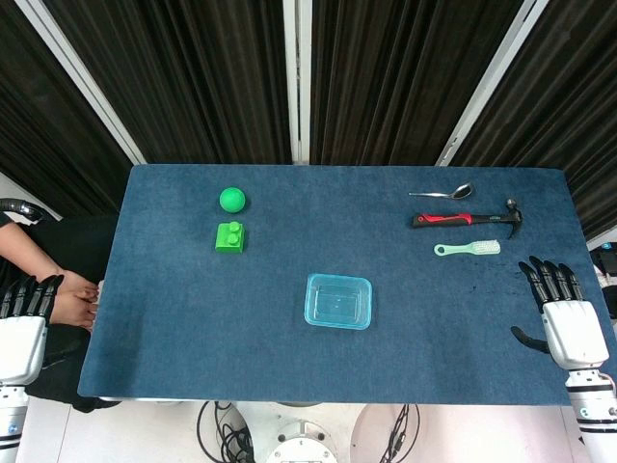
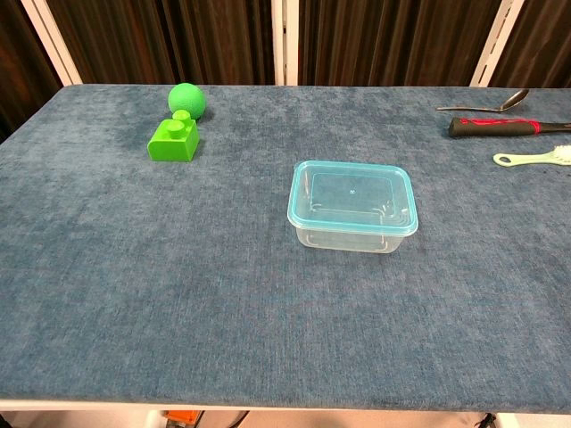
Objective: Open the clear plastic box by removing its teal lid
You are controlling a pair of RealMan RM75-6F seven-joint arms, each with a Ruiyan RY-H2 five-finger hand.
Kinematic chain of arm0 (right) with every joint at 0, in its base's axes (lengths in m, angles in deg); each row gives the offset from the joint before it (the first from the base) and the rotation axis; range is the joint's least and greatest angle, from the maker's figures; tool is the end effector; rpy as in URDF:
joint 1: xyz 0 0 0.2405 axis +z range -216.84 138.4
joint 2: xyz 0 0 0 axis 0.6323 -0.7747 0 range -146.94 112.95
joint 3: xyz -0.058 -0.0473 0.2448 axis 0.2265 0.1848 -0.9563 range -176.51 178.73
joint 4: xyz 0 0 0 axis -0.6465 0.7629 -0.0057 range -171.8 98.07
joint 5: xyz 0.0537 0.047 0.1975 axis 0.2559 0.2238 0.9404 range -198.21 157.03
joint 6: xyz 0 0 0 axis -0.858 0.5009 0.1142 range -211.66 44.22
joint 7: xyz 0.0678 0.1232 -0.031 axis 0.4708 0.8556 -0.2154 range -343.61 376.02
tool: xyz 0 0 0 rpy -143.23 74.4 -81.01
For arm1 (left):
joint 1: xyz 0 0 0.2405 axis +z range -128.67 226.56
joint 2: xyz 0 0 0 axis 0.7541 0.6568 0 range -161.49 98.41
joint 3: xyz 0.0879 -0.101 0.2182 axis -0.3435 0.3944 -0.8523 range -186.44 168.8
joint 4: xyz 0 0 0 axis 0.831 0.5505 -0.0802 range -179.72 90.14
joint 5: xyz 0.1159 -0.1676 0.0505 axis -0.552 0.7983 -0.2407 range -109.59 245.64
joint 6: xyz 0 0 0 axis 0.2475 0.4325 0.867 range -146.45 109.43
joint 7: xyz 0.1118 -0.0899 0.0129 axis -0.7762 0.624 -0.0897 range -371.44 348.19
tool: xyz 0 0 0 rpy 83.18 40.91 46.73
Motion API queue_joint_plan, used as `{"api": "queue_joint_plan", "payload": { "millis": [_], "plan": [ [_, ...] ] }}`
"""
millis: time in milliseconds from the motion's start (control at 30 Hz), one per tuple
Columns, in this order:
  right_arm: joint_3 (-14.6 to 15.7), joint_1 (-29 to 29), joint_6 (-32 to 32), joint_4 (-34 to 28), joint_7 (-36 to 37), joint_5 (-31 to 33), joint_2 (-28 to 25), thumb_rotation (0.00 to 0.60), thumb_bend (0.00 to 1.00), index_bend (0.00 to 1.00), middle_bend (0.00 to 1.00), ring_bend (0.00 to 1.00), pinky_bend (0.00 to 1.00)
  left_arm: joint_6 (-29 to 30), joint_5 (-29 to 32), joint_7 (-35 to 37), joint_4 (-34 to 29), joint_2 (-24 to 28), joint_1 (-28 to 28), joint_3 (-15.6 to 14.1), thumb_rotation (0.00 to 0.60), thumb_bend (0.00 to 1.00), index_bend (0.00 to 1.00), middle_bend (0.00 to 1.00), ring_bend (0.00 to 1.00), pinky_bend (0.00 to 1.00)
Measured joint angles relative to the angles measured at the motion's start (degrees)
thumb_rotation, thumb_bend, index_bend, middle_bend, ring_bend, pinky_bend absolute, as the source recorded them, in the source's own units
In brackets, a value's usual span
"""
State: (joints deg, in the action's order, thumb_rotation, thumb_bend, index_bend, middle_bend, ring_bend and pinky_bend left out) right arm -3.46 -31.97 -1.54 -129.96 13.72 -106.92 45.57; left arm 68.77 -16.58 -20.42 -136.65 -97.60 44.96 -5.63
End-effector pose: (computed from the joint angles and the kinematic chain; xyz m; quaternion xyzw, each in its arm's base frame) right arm -0.3018 -0.1999 0.1637 0.6186 -0.3621 0.3813 0.5839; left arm -0.3131 0.1772 0.1562 -0.5987 -0.3473 -0.3541 0.6289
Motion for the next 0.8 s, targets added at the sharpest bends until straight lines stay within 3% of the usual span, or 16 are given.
{"api": "queue_joint_plan", "payload": {
  "millis": [500, 800],
  "plan": [
    [-0.19, 0.41, 0.35, 0.76, 0.82, -0.01, 0.38, 0.6, 0.04, 0.0, 0.02, 0.0, 0.0, -1.57, -1.49, -0.88, -1.65, 0.48, -2.19, 0.57, 0.6, 0.0, 0.06, 0.08, 0.0, 0.03],
    [-0.92, 0.94, 1.17, 0.44, 1.66, -1.03, -0.73, 0.6, 0.04, 0.0, 0.02, 0.0, 0.0, -12.43, -6.75, -1.46, -4.5, -0.46, -12.77, 2.19, 0.6, 0.0, 0.06, 0.08, 0.0, 0.03]
  ]
}}
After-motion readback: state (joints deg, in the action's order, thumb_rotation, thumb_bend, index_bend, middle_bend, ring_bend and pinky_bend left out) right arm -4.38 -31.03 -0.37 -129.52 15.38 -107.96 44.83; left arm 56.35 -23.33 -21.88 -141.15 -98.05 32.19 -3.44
